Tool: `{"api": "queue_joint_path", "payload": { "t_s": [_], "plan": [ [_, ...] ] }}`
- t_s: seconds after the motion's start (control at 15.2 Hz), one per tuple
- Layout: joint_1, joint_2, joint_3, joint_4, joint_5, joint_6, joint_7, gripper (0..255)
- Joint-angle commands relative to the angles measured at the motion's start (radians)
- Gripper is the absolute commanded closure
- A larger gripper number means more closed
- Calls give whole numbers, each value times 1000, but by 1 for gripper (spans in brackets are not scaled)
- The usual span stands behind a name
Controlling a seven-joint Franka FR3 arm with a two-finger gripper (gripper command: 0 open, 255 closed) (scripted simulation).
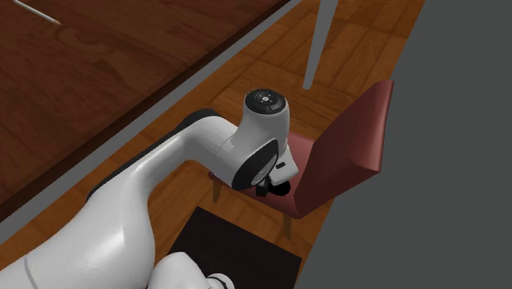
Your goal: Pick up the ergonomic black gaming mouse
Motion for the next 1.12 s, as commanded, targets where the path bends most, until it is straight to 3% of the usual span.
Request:
{"api": "queue_joint_path", "payload": {
  "t_s": [0.0, 0.26, 0.33, 1.06],
  "plan": [
    [-3, 4, 7, -24, 3, 29, 12, 0],
    [-1, 9, 12, -55, 7, 65, 13, 0],
    [-1, 10, 12, -57, 7, 67, 12, 255],
    [-3, 5, 8, -31, 4, 37, 12, 255]
  ]
}}
